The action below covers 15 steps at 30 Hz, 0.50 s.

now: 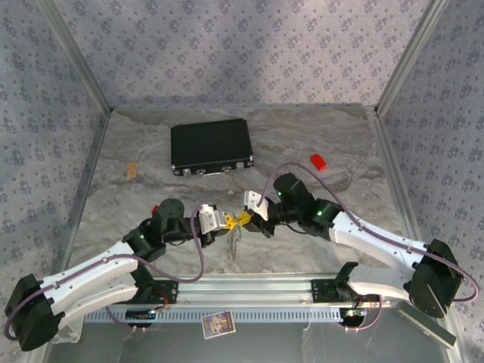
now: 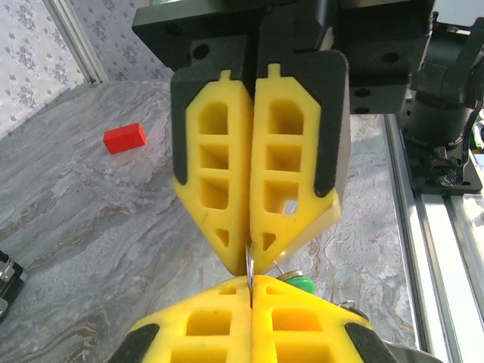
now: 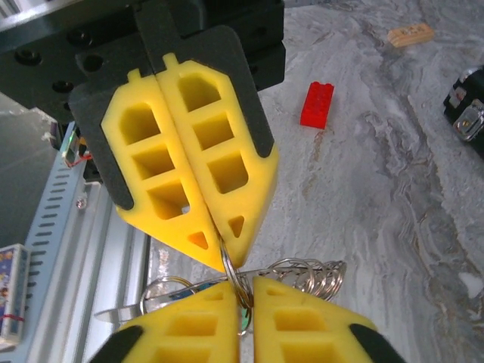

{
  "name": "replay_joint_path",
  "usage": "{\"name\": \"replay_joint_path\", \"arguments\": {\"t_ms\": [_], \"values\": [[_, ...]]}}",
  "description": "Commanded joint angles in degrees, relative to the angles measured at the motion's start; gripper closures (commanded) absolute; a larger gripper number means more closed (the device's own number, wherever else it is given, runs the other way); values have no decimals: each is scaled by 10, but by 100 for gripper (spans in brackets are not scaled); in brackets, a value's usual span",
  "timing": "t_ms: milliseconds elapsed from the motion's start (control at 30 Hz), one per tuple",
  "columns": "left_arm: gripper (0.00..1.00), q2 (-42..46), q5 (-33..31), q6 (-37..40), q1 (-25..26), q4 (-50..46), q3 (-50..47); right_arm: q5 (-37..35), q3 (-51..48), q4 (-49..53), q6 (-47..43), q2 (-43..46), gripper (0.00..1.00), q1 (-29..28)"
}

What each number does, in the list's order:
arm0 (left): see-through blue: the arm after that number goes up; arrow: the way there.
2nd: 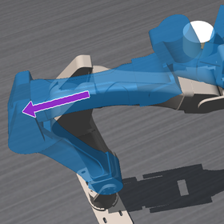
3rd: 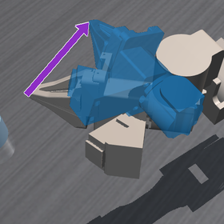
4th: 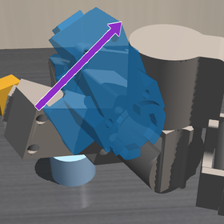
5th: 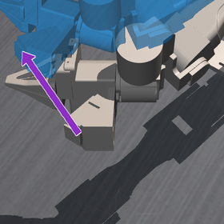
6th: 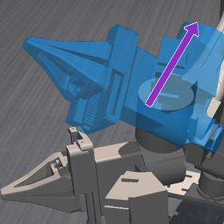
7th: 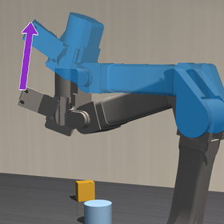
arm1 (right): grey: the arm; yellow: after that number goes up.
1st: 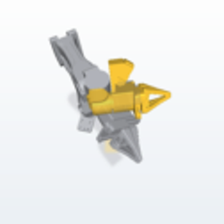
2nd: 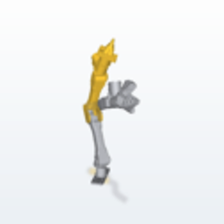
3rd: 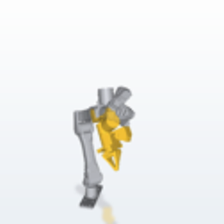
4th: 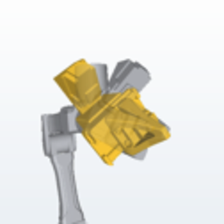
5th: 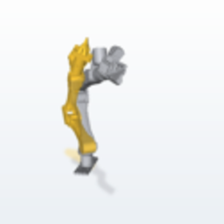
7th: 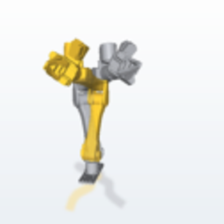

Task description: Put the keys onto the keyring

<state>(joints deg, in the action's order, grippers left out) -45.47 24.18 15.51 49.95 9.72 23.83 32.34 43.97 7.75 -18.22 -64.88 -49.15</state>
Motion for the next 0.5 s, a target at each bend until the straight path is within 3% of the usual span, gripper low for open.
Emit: {"name": "replay_joint_path", "arguments": {"t_ms": [0, 133, 333, 467], "values": [[97, 5, 4, -3, 2, 29, 1, 9, 6, -4, 2, -5, 99, -5], [84, 14, -12, 10, 2, -5, 9, -5, 31, 44, -23, -6, 100, -6], [79, 6, -29, 38, 1, -97, 48, -43, 93, 161, -96, -26, 100, -12], [79, -3, -22, 44, 2, -109, 62, -62, 134, 216, -133, -45, 100, -17]]}}
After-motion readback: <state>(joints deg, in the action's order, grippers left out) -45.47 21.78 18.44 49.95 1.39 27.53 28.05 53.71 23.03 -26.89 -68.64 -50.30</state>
